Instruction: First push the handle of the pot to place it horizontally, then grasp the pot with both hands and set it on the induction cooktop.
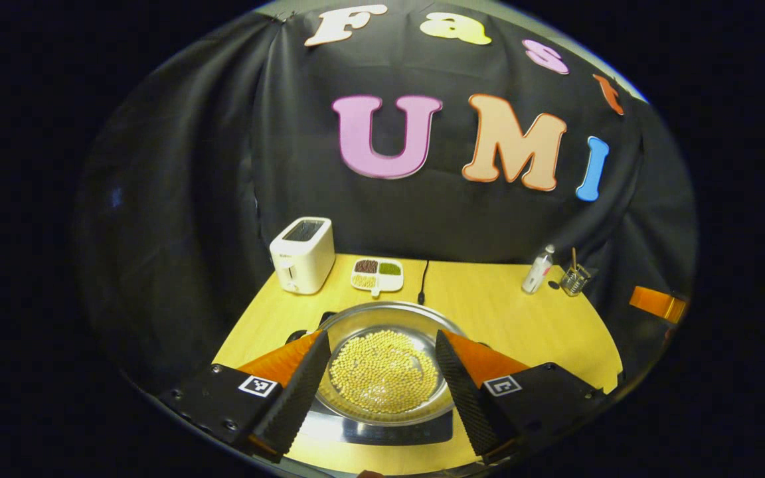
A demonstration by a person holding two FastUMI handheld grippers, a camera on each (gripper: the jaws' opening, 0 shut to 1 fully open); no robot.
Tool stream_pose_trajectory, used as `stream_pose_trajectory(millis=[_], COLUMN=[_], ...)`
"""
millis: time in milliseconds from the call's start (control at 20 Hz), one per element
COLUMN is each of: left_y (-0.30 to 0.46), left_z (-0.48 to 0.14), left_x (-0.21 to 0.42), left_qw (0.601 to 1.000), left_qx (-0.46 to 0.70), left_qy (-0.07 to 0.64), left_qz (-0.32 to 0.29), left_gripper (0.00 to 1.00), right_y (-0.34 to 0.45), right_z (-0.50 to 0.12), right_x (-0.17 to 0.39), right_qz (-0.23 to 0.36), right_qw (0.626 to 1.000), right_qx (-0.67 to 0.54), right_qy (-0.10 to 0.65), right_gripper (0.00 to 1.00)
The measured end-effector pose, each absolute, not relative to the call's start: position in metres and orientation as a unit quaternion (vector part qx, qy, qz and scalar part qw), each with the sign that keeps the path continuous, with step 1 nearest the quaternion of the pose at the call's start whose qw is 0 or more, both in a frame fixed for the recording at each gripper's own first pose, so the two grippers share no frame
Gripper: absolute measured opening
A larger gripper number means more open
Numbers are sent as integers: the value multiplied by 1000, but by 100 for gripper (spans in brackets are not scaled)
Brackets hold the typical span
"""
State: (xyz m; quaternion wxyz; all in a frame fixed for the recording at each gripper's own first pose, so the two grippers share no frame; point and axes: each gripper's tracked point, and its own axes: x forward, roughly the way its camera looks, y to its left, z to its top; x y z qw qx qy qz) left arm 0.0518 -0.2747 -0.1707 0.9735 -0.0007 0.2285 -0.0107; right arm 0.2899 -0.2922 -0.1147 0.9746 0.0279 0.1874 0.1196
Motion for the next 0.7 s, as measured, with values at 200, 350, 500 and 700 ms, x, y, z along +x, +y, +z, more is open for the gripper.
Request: stream_pose_trajectory(millis=[200,350,500,700], left_y=[-326,-361,-390,-424], left_z=[-131,-101,-73,-46], left_x=[38,30,15,-2], left_qw=[985,992,997,1000], left_qx=[-5,4,13,14], left_qy=[174,122,71,9], left_qz=[-10,-10,-2,4], left_gripper=[96,97,96,96], right_y=[-319,-338,-363,-391], right_z=[-57,-22,-3,12], right_x=[283,269,255,233], right_qz=[148,164,168,178], right_qw=[981,983,983,983], right_qx=[12,-11,-23,-16], right_qy=[127,87,64,44], right_gripper=[92,92,92,99])
